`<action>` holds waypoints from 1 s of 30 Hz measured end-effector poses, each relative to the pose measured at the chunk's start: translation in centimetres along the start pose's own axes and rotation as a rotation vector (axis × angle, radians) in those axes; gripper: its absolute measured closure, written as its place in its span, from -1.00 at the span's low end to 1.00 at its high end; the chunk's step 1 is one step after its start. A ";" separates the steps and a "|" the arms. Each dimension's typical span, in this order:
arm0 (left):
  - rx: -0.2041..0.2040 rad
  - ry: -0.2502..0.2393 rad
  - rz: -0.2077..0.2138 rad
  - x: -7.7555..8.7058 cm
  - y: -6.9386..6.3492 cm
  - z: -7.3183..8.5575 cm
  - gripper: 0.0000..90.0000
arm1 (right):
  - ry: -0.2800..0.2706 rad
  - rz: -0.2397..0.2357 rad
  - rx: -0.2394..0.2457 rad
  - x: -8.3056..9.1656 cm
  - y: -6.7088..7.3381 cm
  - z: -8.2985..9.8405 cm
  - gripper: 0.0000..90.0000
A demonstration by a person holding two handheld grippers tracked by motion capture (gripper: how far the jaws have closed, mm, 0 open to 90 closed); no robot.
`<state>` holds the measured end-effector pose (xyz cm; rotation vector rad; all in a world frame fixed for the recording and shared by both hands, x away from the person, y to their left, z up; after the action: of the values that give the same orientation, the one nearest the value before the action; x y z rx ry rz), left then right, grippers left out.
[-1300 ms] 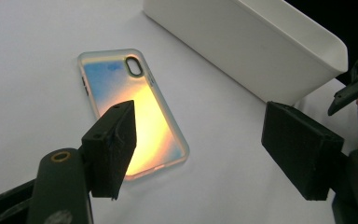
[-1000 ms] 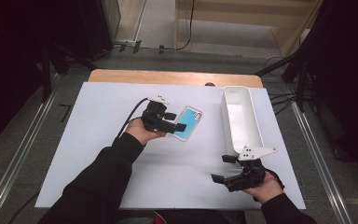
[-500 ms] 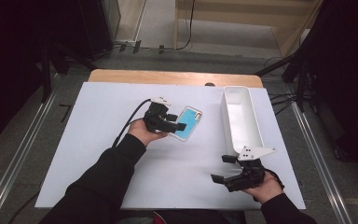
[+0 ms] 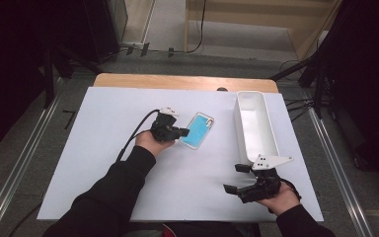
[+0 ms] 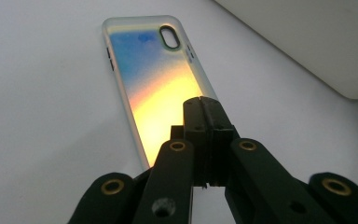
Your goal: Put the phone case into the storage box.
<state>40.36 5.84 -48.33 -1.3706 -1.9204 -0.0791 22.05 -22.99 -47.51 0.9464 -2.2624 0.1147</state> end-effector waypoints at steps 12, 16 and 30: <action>-0.013 0.040 -0.044 -1.4 0.4 1.2 0.98 | 0.008 0.001 -0.003 0.0 0.0 0.0 -0.73; -0.003 0.062 -0.052 -1.7 0.7 1.7 0.97 | 0.008 -0.001 -0.002 0.0 0.0 0.0 -0.73; -0.005 0.075 -0.040 -1.7 0.7 2.2 0.97 | 0.014 0.002 -0.001 0.0 0.0 0.1 -0.73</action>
<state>40.01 5.74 -51.15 -1.3139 -1.8870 -0.1526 22.00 -23.01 -47.54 0.9403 -2.2507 0.1210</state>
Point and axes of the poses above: each handheld gripper's, and its own axes: x roughly backward along the jaws, z roughly out of its underside, y roughly to its left, the point moved 1 cm from there along -x, roughly forward along the jaws, and after that the axes turned 10 degrees about z, right-handed, at the moved point
